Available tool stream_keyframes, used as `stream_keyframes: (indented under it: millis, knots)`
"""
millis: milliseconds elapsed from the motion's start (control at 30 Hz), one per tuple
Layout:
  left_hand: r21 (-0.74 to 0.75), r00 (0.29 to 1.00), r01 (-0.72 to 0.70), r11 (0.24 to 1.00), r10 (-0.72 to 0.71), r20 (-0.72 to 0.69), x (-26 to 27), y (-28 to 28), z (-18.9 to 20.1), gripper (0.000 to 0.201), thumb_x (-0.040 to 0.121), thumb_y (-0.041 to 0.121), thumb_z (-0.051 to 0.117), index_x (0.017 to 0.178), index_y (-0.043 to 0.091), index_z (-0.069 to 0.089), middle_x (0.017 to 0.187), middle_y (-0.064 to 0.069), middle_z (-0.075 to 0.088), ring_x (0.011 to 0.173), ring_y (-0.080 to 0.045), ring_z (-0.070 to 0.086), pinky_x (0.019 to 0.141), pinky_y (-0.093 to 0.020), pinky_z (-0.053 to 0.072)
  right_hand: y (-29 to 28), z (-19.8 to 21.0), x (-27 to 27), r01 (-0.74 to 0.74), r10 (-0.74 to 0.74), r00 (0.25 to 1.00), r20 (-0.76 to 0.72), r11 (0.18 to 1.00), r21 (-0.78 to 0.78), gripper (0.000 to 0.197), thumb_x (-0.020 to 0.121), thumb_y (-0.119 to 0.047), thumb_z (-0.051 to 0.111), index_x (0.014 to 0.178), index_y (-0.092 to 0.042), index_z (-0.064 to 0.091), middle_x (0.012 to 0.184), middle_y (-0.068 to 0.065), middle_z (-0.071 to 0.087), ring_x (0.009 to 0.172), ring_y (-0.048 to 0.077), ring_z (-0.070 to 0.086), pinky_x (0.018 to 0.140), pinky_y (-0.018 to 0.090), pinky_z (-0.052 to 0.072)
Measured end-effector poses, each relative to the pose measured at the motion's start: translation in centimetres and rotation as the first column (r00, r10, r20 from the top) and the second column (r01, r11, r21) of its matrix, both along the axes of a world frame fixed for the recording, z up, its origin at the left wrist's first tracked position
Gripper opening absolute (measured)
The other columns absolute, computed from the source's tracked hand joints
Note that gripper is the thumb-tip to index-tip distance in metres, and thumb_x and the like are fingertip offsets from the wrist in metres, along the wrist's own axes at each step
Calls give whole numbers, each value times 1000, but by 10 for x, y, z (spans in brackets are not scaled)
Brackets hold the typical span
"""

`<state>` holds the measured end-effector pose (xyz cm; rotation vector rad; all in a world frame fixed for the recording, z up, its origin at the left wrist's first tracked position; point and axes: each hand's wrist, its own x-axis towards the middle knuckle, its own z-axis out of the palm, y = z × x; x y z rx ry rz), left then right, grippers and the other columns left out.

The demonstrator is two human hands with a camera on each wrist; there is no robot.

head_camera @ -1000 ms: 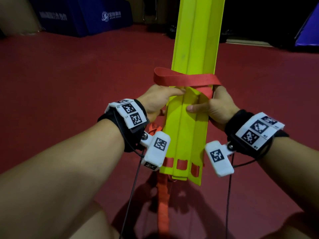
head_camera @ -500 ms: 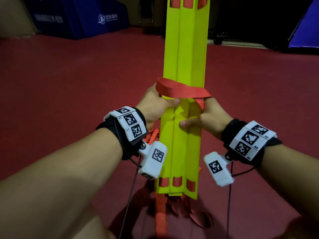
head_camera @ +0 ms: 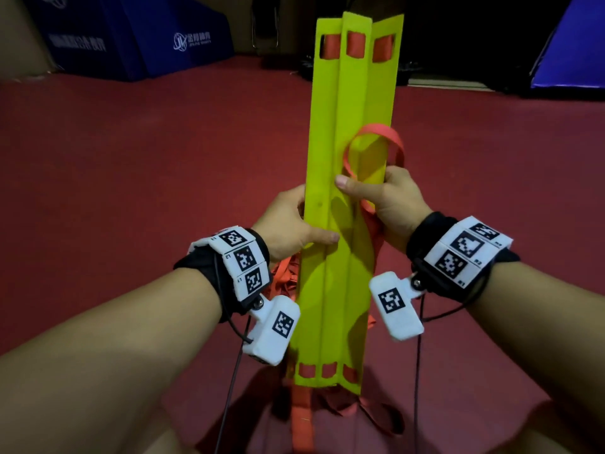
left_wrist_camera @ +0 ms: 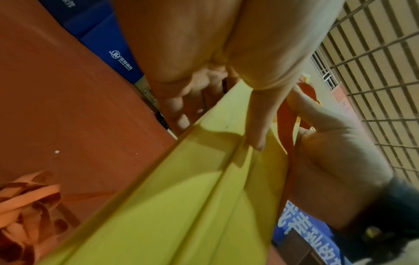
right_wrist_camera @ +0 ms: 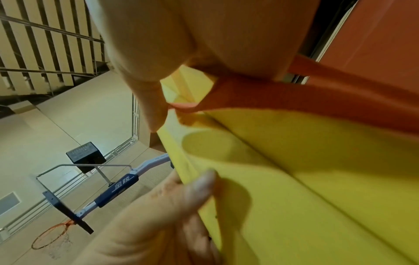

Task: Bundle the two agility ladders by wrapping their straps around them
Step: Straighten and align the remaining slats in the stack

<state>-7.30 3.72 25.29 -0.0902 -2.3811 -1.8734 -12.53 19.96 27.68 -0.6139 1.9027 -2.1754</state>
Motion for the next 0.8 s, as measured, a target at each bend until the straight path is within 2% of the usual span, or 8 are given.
stream_keyframes:
  millis: [100,200,300,367,533,567,633,800]
  knots:
    - [43,999,-44,998,44,-4,-4,0,-2,35,83,-3,78,106,22,68,98,-2,75,84,-13,73,78,-34,61,0,-1,2,0,1,1000,-21,999,38,2,90,-5,69,88,-6,69,80,0,76,74,15,73,64,28,56]
    - [34,999,-40,999,39,29,-4,0,-7,33,85,0,77,103,26,67,106,-10,75,95,-25,73,90,-45,59,0,-7,3,-31,33,999,-18,995,95,14,92,-3,66,81,-10,65,69,-7,73,63,7,69,57,20,52]
    - [41,999,-47,998,46,15,-2,0,-6,31,81,8,81,101,29,70,106,-8,76,96,-22,73,89,-41,58,1,-9,2,-38,39,999,-5,988,149,24,87,0,70,70,-10,57,57,-7,64,53,6,61,53,21,48]
    - [53,998,-64,997,64,-3,-1,3,-5,29,77,19,79,104,26,70,107,-7,76,99,-23,73,91,-42,58,0,-9,0,-31,30,1000,9,986,166,28,83,6,72,67,-7,53,53,-3,59,47,9,56,50,21,45]
    - [-5,996,-86,996,86,-11,0,7,-10,53,72,29,71,123,17,64,112,-5,75,104,-24,72,99,-50,54,-7,-13,1,-2,-6,999,50,986,168,24,67,6,75,83,11,59,72,17,55,63,28,53,57,33,44]
    - [-15,996,-88,996,87,-13,0,7,-10,54,72,29,71,125,18,63,111,-3,75,104,-22,72,99,-50,54,-8,-12,1,15,-25,998,51,982,188,18,69,7,74,72,4,56,65,14,51,58,26,48,53,31,40]
    - [-31,995,-100,995,99,-22,-2,6,-9,53,72,28,70,124,21,62,110,0,75,103,-20,71,99,-49,54,-9,-14,-2,53,-67,996,53,974,221,37,73,10,70,56,-12,45,51,5,41,47,20,38,48,29,30]
    - [-26,989,-140,990,138,-48,-4,5,-13,60,76,22,69,135,24,56,118,3,73,111,-20,69,100,-51,53,-17,-14,2,55,-52,998,-18,964,259,25,61,-15,78,56,-17,54,60,6,52,53,18,46,53,31,36]
